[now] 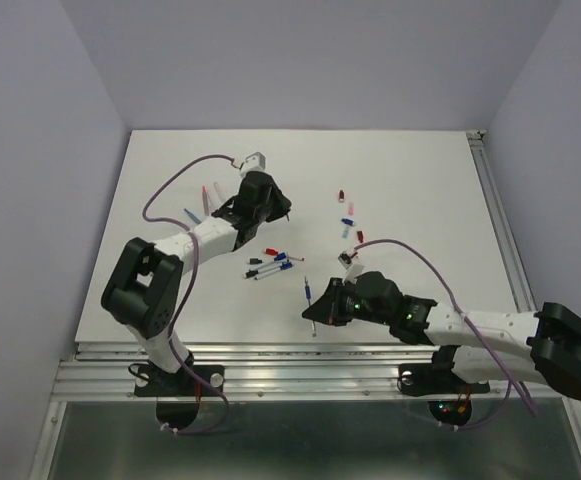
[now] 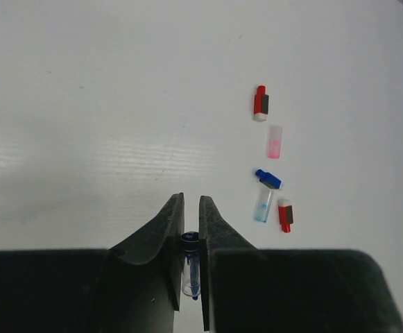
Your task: Open the pen caps
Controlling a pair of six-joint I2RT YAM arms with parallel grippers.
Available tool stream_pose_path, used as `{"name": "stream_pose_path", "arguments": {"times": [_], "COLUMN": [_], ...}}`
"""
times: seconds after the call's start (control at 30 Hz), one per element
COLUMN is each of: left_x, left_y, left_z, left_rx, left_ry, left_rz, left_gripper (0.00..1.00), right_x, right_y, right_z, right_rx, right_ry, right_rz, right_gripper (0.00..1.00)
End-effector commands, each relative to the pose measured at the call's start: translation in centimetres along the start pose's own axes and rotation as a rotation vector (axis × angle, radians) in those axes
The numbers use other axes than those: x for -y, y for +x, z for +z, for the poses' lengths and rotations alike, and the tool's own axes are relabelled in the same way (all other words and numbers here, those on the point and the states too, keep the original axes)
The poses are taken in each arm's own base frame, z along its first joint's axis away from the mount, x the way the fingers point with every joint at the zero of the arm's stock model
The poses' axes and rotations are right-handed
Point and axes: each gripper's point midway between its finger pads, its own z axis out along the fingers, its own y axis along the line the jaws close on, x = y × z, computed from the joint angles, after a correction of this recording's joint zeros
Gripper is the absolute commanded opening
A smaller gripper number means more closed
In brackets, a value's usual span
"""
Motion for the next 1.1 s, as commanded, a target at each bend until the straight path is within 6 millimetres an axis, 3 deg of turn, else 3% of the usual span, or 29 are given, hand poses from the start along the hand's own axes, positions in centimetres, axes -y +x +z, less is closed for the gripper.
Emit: {"name": "stream_pose_path", "arguments": {"times": [0.0, 0.03, 0.13, 0.17, 0.23, 0.3, 0.33, 0.4, 0.53, 0.67, 0.83, 0.93, 1.07], "left_x": [3.0, 2.7, 3.7, 4.6, 4.2, 5.5, 4.9, 6.1, 6.8, 6.8, 6.9, 7.1, 7.7], "left_y": [1.8, 3.6, 5.0, 4.7, 6.1, 6.3, 7.5, 8.1, 10.0, 10.6, 11.0, 10.8, 9.6], "left_z": [2.4, 3.4, 5.2, 5.7, 7.0, 7.9, 8.6, 9.1, 10.1, 10.4, 10.5, 9.7, 7.9], "left_rx": [-0.061, -0.107, -0.136, -0.127, -0.159, -0.163, -0.194, -0.206, -0.236, -0.243, -0.266, -0.27, -0.257], "left_ry": [0.045, 0.026, 0.02, 0.034, 0.012, 0.021, -0.002, 0.012, 0.01, -0.008, -0.003, 0.007, 0.03], "left_rz": [0.05, 0.064, 0.076, 0.077, 0.085, 0.09, 0.101, 0.113, 0.132, 0.134, 0.154, 0.163, 0.167], "left_gripper": [0.11, 0.12, 0.13, 0.13, 0.15, 0.16, 0.17, 0.19, 0.29, 0.32, 0.43, 0.58, 0.63], "right_x": [-0.3, -0.5, 1.1, 1.8, 2.9, 3.8, 4.2, 4.6, 4.6, 4.8, 4.9, 5.0, 5.3], "right_y": [-5.4, -6.0, -6.7, -7.2, -7.2, -7.7, -7.7, -8.1, -8.3, -8.4, -8.4, -8.4, -8.3], "right_z": [-1.1, -1.8, -3.1, -3.8, -4.6, -5.7, -6.0, -6.7, -7.2, -7.4, -7.5, -7.5, -7.2], "right_rx": [0.213, 0.243, 0.301, 0.33, 0.348, 0.382, 0.393, 0.421, 0.435, 0.439, 0.445, 0.445, 0.442], "right_ry": [0.114, 0.113, 0.191, 0.231, 0.284, 0.332, 0.346, 0.365, 0.37, 0.382, 0.383, 0.384, 0.389], "right_rz": [-0.009, -0.004, 0.004, 0.001, 0.006, 0.01, 0.013, 0.013, 0.007, 0.006, 0.003, 0.002, 0.003], "right_gripper": [0.01, 0.01, 0.01, 0.01, 0.01, 0.01, 0.01, 0.01, 0.01, 0.01, 0.01, 0.01, 0.01]}}
